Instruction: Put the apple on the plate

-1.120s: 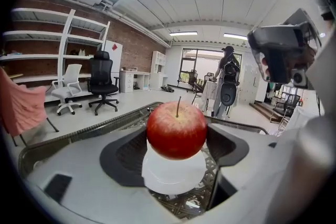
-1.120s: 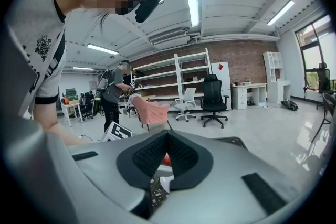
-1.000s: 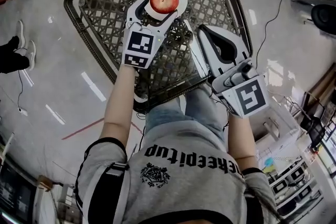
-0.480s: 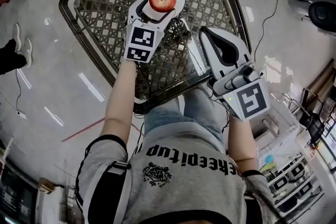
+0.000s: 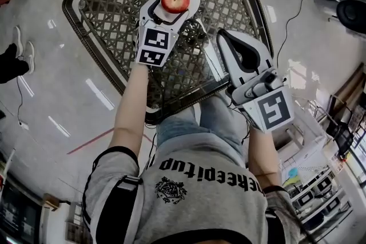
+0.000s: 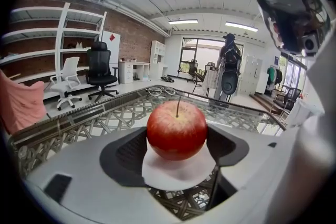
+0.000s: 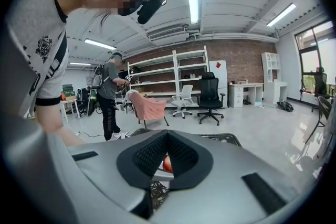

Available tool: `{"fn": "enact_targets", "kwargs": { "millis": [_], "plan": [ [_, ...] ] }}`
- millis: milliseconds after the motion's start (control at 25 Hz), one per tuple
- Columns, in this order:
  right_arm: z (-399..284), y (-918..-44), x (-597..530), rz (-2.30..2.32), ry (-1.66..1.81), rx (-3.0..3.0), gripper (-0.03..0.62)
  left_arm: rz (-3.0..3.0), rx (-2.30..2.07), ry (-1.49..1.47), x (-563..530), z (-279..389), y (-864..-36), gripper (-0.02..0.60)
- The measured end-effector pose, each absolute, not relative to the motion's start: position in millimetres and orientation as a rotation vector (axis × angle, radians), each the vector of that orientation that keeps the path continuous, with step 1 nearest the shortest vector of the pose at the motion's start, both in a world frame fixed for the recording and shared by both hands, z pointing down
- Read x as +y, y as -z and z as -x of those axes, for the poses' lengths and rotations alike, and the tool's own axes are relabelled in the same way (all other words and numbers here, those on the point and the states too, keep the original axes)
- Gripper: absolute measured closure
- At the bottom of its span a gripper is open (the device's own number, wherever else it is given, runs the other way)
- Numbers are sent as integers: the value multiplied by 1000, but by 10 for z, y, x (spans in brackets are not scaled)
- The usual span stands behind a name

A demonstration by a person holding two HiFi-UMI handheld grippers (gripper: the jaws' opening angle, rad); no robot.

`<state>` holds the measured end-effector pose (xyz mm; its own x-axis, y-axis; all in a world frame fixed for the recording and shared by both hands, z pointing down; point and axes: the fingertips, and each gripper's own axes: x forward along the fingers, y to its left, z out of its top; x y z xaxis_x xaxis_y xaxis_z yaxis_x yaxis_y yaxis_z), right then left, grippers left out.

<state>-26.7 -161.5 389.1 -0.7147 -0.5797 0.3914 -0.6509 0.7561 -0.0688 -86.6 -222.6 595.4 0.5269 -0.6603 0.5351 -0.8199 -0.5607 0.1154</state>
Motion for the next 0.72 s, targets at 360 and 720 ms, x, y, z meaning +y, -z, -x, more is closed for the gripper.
{"fn": "enact_targets", "kwargs": {
  "millis": [360,720],
  "plan": [
    [285,-3884,-1625,-943,-285,-2608,597,-2426,-1221,-679,-2220,862,-5985,189],
    [298,-3880,-1609,-934,-282,-2606,597,-2429,-1238,-657,-2243,897,-5971,187]
  ]
}}
